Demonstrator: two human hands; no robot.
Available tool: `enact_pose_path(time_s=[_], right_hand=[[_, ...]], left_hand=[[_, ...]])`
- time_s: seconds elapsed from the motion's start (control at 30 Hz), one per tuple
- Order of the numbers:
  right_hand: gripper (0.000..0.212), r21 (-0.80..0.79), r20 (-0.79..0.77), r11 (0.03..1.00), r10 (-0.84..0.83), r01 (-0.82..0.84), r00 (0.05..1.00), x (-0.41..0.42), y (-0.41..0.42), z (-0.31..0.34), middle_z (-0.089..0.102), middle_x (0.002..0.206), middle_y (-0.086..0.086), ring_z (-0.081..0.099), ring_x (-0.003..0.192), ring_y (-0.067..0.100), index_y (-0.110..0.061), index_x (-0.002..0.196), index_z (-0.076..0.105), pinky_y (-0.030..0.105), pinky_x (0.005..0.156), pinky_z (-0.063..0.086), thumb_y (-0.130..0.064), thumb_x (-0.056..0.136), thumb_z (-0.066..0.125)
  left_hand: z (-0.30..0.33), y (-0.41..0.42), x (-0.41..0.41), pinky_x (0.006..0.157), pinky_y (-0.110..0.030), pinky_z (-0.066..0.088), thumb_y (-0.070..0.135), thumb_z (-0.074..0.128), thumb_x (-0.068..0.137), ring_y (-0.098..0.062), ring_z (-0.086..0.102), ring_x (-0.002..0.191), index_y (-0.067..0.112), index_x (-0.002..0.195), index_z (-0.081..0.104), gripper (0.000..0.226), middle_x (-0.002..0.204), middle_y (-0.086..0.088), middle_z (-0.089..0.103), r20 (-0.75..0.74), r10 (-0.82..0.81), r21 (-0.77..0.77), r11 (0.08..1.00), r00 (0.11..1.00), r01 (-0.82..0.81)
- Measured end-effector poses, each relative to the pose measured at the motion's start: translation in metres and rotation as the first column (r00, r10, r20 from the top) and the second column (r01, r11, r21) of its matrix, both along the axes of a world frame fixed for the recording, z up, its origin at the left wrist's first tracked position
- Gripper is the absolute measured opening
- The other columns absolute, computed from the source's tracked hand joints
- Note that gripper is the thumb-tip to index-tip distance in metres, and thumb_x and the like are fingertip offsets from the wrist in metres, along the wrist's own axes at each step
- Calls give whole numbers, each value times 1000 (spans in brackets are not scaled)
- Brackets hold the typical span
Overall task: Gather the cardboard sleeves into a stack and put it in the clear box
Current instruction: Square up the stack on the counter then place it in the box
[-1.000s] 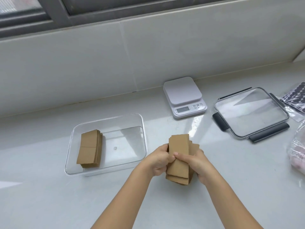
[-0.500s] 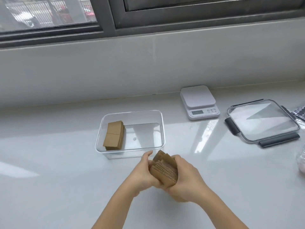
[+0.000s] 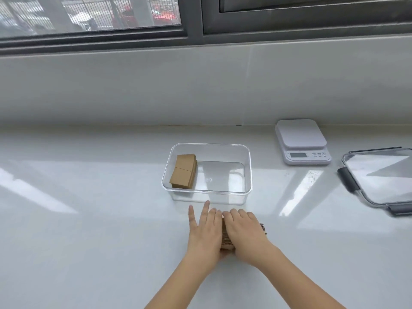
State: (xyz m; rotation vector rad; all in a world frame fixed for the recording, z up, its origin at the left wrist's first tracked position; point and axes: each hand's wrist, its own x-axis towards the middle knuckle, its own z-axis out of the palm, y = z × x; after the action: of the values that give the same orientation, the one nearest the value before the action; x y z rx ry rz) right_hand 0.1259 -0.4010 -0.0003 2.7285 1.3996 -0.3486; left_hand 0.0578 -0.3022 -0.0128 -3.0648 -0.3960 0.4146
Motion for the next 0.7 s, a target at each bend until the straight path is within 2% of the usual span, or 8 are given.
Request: enact_pose_path(time_s=[0.07, 0.17, 0.4, 0.5, 0.57, 0.6, 0.67, 0.7], right_hand=[[47, 28, -8, 999, 15, -15, 1000, 2, 1, 0, 49, 116, 9, 46, 106, 28, -9, 117, 41, 34, 85, 34, -9, 75, 62], [42, 88, 37, 996, 28, -31, 999, 6, 1, 0, 50, 108, 8, 47, 99, 27, -10, 108, 43, 32, 76, 27, -10, 72, 64], [45, 77, -21, 997, -22, 24, 1000, 10, -3, -10, 52, 109, 4, 49, 98, 24, -13, 108, 43, 31, 79, 32, -24, 73, 69], [49, 209, -161, 969, -100, 133, 982, 15, -7, -5, 55, 104, -2, 49, 93, 21, -18, 105, 43, 27, 71, 28, -33, 67, 71], [51, 370, -401, 871, -164, 323, 901, 17, -14, -1, 56, 95, -7, 51, 86, 16, -24, 98, 45, 24, 64, 36, -33, 57, 74], [52, 422, -569, 802, -129, 423, 812, 17, -17, 2, 57, 90, -9, 55, 82, 13, -27, 95, 46, 23, 60, 43, -30, 53, 77], [55, 432, -830, 692, 53, 578, 556, 14, -21, 6, 62, 87, -8, 62, 74, 9, -28, 95, 50, 25, 54, 52, -14, 52, 82], [58, 426, -872, 669, 125, 609, 473, 14, -21, 5, 64, 88, -8, 64, 74, 8, -28, 97, 52, 26, 55, 54, -6, 53, 82]], left_hand=[[0, 1, 2, 104, -58, -25, 57, 55, 81, -27, 7, 146, 7, 133, 27, 78, 137, -8, 38, 30, -37, 2, 999, 999, 37], [3, 3, 4, 115, -53, -6, 55, 56, 80, -25, 37, 125, 9, 122, 34, 66, 119, -4, 45, 107, -47, -17, 999, 993, 49], [0, 1, 6, 111, -39, 17, 55, 59, 77, -24, 38, 118, 11, 125, 34, 70, 123, -4, 42, 68, -51, -138, 989, 996, 60], [12, 17, 2, 113, -36, 20, 49, 68, 67, -15, 39, 123, 19, 135, 31, 83, 127, 5, 43, 162, 84, -417, 909, 983, -9], [31, 29, 0, 100, -30, 40, 39, 77, 56, -8, 49, 112, 26, 124, 41, 78, 117, 11, 49, 239, 254, -667, 744, 937, -31], [42, 35, 0, 90, -24, 45, 37, 78, 53, -1, 50, 105, 31, 115, 45, 71, 110, 15, 50, 256, 267, -714, 701, 929, -5], [64, 38, 0, 80, -17, 44, 37, 76, 53, 2, 49, 99, 37, 106, 44, 62, 103, 18, 50, 237, 191, -715, 698, 953, 38], [72, 37, 2, 80, -18, 44, 35, 75, 55, 0, 48, 99, 37, 106, 42, 61, 103, 16, 50, 225, 130, -682, 728, 966, 61]])
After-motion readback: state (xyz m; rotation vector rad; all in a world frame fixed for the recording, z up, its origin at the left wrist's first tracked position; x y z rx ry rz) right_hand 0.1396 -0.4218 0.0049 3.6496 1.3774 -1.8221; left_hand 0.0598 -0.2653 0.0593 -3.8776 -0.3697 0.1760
